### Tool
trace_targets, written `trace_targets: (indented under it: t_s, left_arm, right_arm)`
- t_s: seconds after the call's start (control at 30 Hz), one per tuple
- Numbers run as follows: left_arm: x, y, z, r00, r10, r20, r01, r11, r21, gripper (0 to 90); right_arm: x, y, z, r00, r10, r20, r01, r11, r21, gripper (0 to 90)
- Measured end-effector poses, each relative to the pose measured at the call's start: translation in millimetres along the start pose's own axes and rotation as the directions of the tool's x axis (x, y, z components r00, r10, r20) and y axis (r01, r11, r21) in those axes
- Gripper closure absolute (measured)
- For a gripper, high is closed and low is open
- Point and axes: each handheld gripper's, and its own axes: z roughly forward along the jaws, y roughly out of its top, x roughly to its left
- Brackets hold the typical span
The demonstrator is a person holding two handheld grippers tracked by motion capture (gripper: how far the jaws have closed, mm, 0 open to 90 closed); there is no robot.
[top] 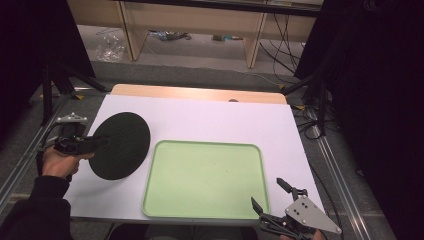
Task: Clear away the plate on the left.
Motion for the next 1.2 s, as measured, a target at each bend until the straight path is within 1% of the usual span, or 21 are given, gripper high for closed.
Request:
trace_targets:
  t_s: [0.07,0.1,0.23,0.27,0.3,0.33,0.37,0.4,0.43,0.47,0.5,0.53,0.57,0.6,0.7,0.77,0.9,0.93,1.03,1.13,1.2]
  left_arm:
    - [4.0,-1.7,0.0,0.9996,-0.026,0.003,0.026,0.9996,-0.003,78.8]
    - [10.7,-4.8,0.0,0.997,-0.075,0.017,0.076,0.9971,-0.006,78.8]
    - [21.1,-9.5,3.0,0.9855,-0.163,0.046,0.165,0.9856,-0.037,78.6]
    - [21.1,-9.5,3.0,0.9855,-0.163,0.046,0.165,0.9856,-0.037,78.7]
    - [30.4,-14.1,4.5,0.971,-0.232,0.059,0.235,0.9711,-0.045,78.7]
    - [30.4,-14.1,4.5,0.971,-0.232,0.059,0.235,0.9711,-0.045,78.8]
    - [38.6,-18.7,5.2,0.9564,-0.281,0.081,0.285,0.9574,-0.047,78.8]
    - [40.9,-20.2,5.4,0.9511,-0.296,0.087,0.301,0.9523,-0.049,78.8]
    - [45.2,-22.4,5.7,0.9391,-0.327,0.105,0.333,0.9418,-0.045,78.7]
    - [45.2,-22.4,5.7,0.9391,-0.327,0.105,0.333,0.9418,-0.045,78.4]
    - [53.1,-28.2,6.8,0.9089,-0.379,0.174,0.393,0.9181,-0.052,78.1]
    - [55.9,-30.1,7.8,0.896,-0.399,0.195,0.416,0.9079,-0.053,78.0]
    - [57.0,-30.7,8.4,0.8922,-0.404,0.202,0.421,0.9057,-0.048,78.3]
    - [56.3,-30.1,8.7,0.8915,-0.399,0.214,0.416,0.9084,-0.039,78.2]
    - [47.9,-22.9,7.0,0.9221,-0.334,0.196,0.345,0.9384,-0.024,77.7]
    - [44.6,-19.6,4.8,0.9234,-0.324,0.206,0.336,0.9413,-0.028,77.0]
    - [39.4,-16.4,3.2,0.9148,-0.327,0.237,0.343,0.939,-0.028,77.1]
    - [36.1,-14.3,3.6,0.9211,-0.31,0.236,0.324,0.9458,-0.023,77.2]
    - [25.7,-7.8,6.4,0.928,-0.284,0.241,0.297,0.9547,-0.018,77.1]
    - [20.7,-5.0,7.6,0.927,-0.277,0.252,0.291,0.9566,-0.017,77.1]
    - [12.1,-1.3,9.2,0.9188,-0.275,0.283,0.293,0.9559,-0.021,77.2]
  right_arm:
    - [-0.1,0.0,0.1,1.0,0.0,0.0,0.0,1.0,-0.002,15.4]
    - [0.1,0.2,0.5,0.9999,0.012,-0.002,-0.012,1.0,0.007,15.4]
    - [1.0,0.4,-0.3,0.9998,0.017,-0.012,-0.017,1.0,0.017,15.4]
    - [0.2,0.6,0.1,0.9999,0.01,-0.006,-0.01,1.0,0.011,15.5]
    - [0.1,0.7,0.3,1.0,0.005,-0.005,-0.005,1.0,0.008,15.5]
    - [0.8,0.5,0.3,1.0,0.005,-0.003,-0.005,1.0,0.004,15.4]
    - [0.5,0.6,-0.3,1.0,0.002,-0.007,-0.002,1.0,0.005,15.5]
    - [-0.1,0.7,-0.5,1.0,-0.002,-0.005,0.002,1.0,0.005,15.4]
    - [1.0,0.7,-0.3,0.9998,0.016,-0.015,-0.016,1.0,0.016,15.4]
    - [1.0,0.7,-0.3,0.9998,0.016,-0.015,-0.016,1.0,0.016,15.4]
    - [0.4,0.6,1.0,1.0,0.005,-0.002,-0.005,1.0,0.004,15.4]
    - [0.6,0.7,0.5,1.0,0.002,-0.006,-0.002,1.0,0.011,15.5]
    - [0.9,0.6,0.8,1.0,0.003,-0.004,-0.003,1.0,0.005,15.4]
    - [0.8,0.7,1.1,1.0,0.003,-0.004,-0.003,1.0,0.003,15.5]
    - [1.8,0.5,1.3,0.9998,0.015,-0.014,-0.015,1.0,0.014,15.4]
    - [0.9,0.5,1.5,1.0,0.001,-0.007,-0.001,1.0,0.003,15.4]
    - [0.4,0.3,1.2,1.0,0.003,-0.004,-0.003,1.0,0.003,15.4]
    - [0.2,0.2,1.6,1.0,0.001,-0.004,-0.001,1.0,0.002,15.5]
    - [1.6,-0.1,2.3,0.9996,0.019,-0.021,-0.019,1.0,0.007,15.5]
    - [1.3,0.1,1.4,0.9998,0.014,-0.017,-0.013,1.0,0.014,15.4]
    - [0.1,-0.1,2.5,1.0,-0.001,-0.008,0.001,1.0,-0.002,15.4]
